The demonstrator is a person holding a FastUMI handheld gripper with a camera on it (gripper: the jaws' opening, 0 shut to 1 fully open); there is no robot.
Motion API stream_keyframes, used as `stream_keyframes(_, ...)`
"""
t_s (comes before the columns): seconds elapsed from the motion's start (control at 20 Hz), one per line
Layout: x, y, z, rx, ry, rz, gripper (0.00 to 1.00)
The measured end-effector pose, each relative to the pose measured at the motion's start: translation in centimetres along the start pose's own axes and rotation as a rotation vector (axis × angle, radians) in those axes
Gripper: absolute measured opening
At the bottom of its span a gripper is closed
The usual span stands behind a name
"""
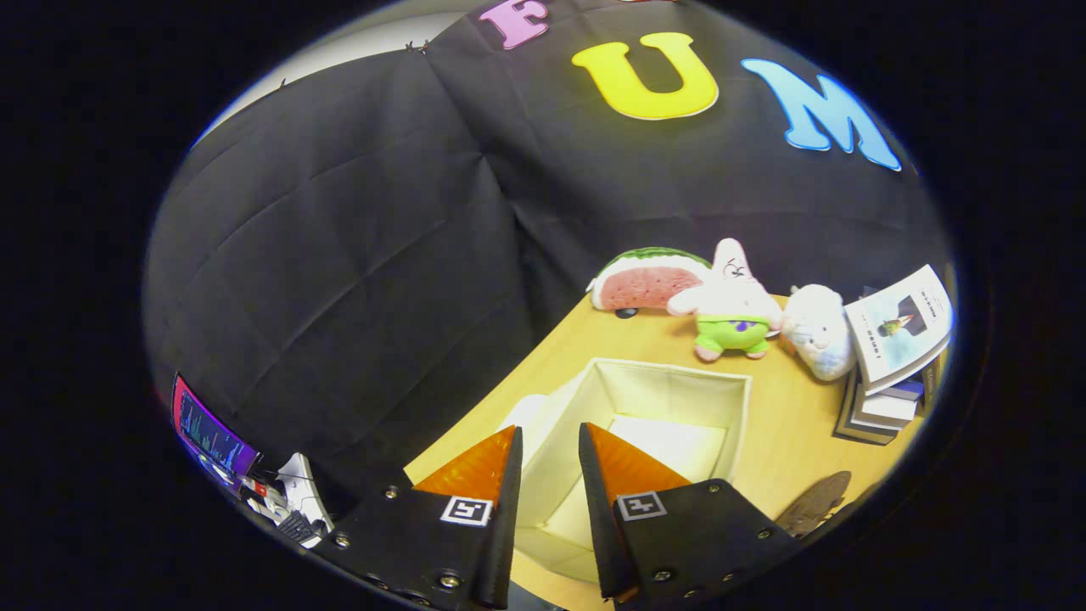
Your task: Open the storage box then place both shoes into the box .Put the left shoe in first, then the right shoe, with the right side of both shoes facing outward in a uniform manner.
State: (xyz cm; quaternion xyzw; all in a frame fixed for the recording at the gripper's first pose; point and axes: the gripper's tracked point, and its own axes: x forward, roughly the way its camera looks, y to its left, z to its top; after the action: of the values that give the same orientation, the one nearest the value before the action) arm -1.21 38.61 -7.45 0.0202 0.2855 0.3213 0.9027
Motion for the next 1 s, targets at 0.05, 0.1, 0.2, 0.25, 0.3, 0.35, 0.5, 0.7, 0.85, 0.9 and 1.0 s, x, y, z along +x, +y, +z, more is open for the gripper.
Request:
stream_keyframes(0.05, -0.8, -1.4, -0.4, 0.008, -0.004, -0.024, 0.39)
stream_keyframes(0.1, -1.6, -2.7, -1.0, 0.016, -0.006, -0.050, 0.39)
stream_keyframes(0.2, -2.8, -5.2, -2.1, 0.041, -0.002, -0.094, 0.39)
stream_keyframes(0.25, -3.4, -6.6, -2.4, 0.049, -0.007, -0.122, 0.39)
stream_keyframes(0.3, -4.1, -8.0, -2.7, 0.057, -0.015, -0.150, 0.39)
stream_keyframes(0.35, -4.7, -9.4, -3.3, 0.063, -0.026, -0.182, 0.39)
stream_keyframes(0.5, -7.4, -14.2, -5.4, 0.071, -0.035, -0.276, 0.39)
stream_keyframes(0.7, -8.9, -17.0, -9.3, 0.117, -0.004, -0.364, 0.39)
stream_keyframes(0.85, -10.7, -20.1, -10.8, 0.145, 0.011, -0.418, 0.39)
stream_keyframes(0.9, -11.0, -21.0, -11.3, 0.152, 0.012, -0.440, 0.39)
stream_keyframes(1.0, -11.6, -22.7, -12.8, 0.168, 0.033, -0.495, 0.39)
